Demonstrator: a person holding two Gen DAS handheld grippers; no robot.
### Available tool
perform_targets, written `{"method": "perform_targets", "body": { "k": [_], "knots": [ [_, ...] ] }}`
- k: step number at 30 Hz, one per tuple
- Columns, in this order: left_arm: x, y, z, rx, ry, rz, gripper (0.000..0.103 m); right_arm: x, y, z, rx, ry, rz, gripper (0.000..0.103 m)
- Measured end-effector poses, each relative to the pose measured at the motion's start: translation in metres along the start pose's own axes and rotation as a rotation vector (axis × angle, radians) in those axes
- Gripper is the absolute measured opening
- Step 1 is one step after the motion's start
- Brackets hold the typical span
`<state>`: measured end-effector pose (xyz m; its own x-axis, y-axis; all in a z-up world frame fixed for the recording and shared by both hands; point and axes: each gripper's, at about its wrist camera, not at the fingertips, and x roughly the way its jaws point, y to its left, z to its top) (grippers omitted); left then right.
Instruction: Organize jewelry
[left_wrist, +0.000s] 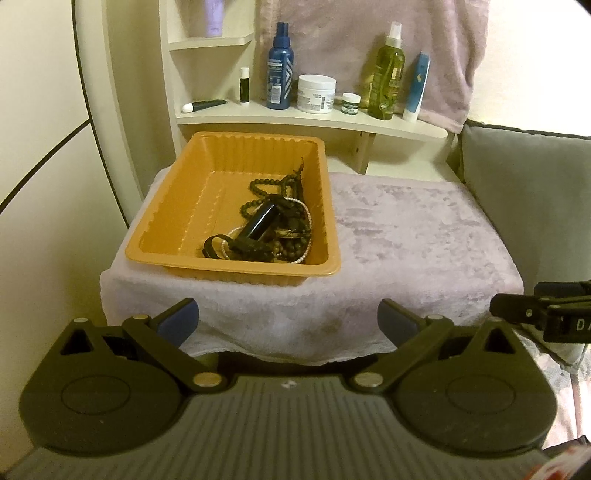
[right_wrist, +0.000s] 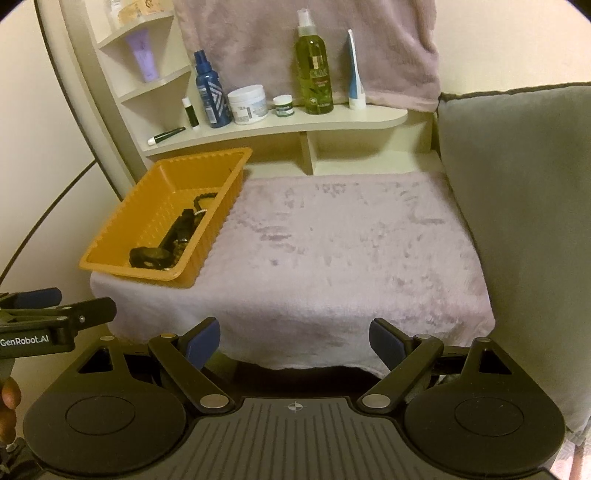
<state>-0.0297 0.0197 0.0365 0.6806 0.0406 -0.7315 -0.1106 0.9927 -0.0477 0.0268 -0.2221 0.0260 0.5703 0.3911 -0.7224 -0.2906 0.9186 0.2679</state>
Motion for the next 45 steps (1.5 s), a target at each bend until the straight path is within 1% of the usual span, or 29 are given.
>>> {"method": "perform_targets", "body": {
  "k": [9,22,45],
  "knots": [
    [-0.0037,-0.0020,-0.0015,-0.001,-0.015,-0.013,0.102,-0.0036,0.0061,0.0010,-0.015,-0.011,0.005,0.087],
    [-0.0051,-0.0035,-0.0004,0.003,-0.022,-0.024,0.102,-0.0051,0.0045,0.0041,-0.023,-0.016,0.003,0.088],
    [-0.0056,-0.0036,-0.0014,0.003,-0.029,-0.022,0.102,-0.0040,0.0035,0.0043,-0.018,-0.019,0.004,0.088]
  ]
}}
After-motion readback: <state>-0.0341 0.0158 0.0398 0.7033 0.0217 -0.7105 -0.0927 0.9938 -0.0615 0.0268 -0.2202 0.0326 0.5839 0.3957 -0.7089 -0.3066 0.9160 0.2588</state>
